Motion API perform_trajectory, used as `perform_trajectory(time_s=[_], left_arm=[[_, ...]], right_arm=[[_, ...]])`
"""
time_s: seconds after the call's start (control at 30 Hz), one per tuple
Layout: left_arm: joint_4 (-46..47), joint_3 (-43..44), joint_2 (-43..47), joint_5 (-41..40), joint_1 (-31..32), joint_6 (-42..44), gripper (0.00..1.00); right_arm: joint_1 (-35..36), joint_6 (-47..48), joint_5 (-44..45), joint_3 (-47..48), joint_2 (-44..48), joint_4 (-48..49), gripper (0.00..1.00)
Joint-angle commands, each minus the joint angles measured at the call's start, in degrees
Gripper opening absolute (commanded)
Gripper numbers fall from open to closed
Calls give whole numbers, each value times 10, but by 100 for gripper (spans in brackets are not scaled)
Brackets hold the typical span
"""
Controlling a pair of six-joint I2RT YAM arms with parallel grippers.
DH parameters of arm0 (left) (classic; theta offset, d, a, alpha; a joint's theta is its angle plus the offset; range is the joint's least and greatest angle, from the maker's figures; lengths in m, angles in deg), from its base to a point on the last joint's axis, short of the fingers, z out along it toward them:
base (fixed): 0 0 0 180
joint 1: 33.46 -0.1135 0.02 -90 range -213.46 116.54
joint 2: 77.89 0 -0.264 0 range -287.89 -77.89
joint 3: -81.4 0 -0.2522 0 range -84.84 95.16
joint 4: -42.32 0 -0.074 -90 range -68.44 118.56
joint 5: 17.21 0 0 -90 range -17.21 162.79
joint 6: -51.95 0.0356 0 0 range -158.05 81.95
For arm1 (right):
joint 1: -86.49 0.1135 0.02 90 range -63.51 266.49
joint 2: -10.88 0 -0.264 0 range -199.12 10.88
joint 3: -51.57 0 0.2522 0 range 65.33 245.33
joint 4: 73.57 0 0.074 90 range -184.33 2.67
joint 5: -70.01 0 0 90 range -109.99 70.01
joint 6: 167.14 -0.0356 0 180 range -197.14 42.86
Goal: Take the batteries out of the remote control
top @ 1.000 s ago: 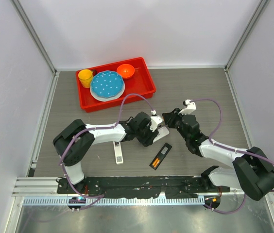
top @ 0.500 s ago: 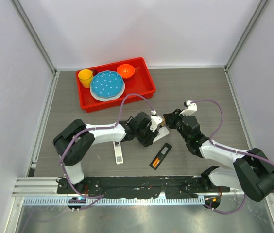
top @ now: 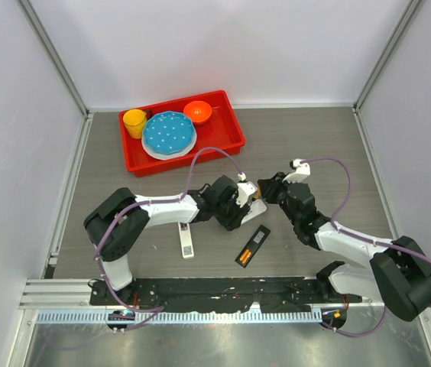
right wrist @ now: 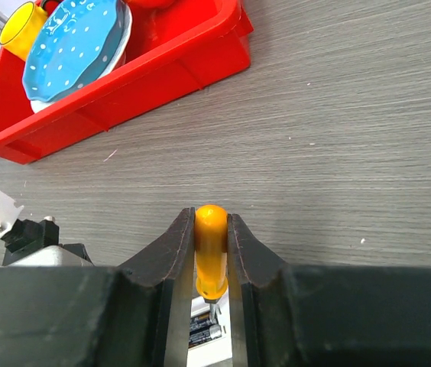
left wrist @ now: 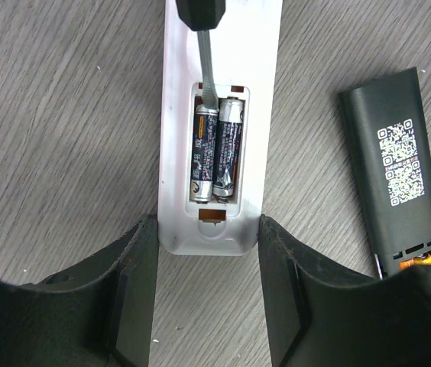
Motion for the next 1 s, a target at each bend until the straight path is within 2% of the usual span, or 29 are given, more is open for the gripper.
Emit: perform_trajectory(time_s=[0.0, 0.23, 0.63, 0.97], left_arm=[[-17, 9, -19, 1, 0, 1, 0], [-18, 9, -19, 1, 0, 1, 0], [-19, 11, -21, 1, 1, 1, 0], [-19, 9, -20, 1, 1, 0, 0]], right_arm=[[3, 29, 25, -5, 27, -13, 1], [3, 28, 13, -2, 14, -11, 1], [3, -16, -41, -9, -61, 61, 1], [2, -121, -86, -53, -119, 184, 1]])
